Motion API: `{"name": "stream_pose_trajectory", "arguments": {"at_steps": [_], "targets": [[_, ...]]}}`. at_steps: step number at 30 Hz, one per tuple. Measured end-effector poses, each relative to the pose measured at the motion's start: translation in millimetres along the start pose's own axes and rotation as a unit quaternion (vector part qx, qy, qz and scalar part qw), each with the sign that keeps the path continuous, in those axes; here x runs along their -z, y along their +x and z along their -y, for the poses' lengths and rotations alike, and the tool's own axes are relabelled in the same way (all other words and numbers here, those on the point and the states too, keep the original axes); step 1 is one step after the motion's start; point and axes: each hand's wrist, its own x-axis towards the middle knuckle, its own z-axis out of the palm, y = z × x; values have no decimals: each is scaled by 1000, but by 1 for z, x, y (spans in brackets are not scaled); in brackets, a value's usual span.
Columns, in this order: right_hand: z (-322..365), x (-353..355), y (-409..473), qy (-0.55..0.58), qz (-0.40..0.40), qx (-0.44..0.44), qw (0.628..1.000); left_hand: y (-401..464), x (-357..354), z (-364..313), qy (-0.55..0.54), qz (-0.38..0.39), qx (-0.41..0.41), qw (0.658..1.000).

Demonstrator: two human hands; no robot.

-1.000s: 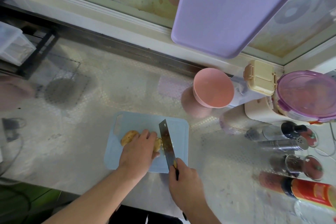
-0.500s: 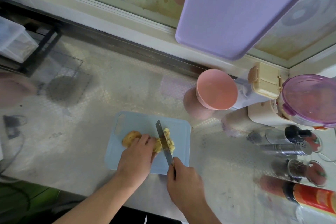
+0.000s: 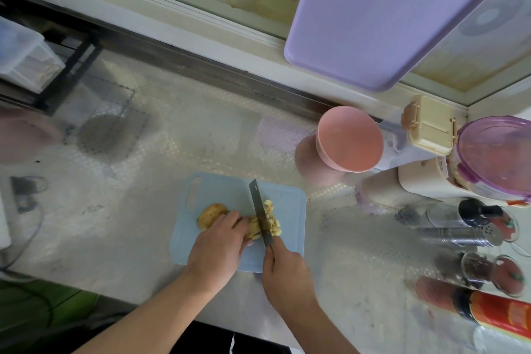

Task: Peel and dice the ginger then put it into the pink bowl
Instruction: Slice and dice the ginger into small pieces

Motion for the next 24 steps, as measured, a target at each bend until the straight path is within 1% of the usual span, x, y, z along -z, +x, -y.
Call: {"name": "stream_pose_trajectory", "arguments": {"at_steps": [6,9,13,24], "targets": [[-3,11,-15,11,-24,9,1000,-1,3,0,14,1,4,1000],[2,12,-20,20,-18,11,1000,-1,3,-1,12,-7,4,1000],[7,10,-19,22,3,-8,1000,-1,2,1,-16,-15,5,1000],[18,1,-5,-17,32,-24,999,3,3,0,-56,-20,19,998]]}}
